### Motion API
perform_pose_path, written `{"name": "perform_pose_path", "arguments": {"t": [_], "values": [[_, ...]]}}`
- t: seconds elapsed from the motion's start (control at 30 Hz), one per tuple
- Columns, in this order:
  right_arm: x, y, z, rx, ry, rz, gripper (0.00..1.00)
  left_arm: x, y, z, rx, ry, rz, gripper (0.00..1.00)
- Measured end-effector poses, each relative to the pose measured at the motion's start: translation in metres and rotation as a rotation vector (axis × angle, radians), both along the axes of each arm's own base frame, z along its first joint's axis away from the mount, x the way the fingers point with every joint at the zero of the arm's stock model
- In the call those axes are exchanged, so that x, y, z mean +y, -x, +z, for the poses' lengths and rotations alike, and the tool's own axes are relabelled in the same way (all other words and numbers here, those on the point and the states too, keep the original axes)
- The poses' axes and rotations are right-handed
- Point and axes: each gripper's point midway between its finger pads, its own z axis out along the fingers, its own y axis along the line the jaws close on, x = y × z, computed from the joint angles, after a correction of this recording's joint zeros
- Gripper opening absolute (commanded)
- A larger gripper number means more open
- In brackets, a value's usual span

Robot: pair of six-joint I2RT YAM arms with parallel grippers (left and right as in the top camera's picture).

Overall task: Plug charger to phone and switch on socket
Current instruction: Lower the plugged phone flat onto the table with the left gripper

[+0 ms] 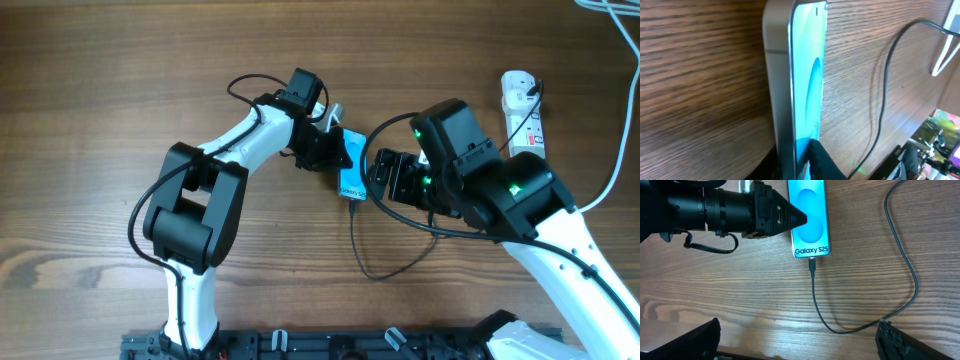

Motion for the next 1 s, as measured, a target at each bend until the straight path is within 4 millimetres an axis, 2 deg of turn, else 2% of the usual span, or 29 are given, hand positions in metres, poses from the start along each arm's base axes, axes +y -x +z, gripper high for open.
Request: {"name": "perform_pose_path", "arguments": {"t": [0.2,0.3,1.0], "values": [[-0.001,0.001,-0.001,0.006,0.004,0.000,1.00,0.006,0.000,-0.004,-0.003,-0.039,0.008,0.23],[-0.001,0.002,-0.001,0.011,0.007,0.000,1.00,0.008,-0.001,-0.006,-0.006,-0.054,0.011,0.29],[-0.005,0.008,-0.005,0.038,0.023,0.000,1.00,0.017,-0.002,-0.012,-0.011,-0.113,0.024,0.37]]}}
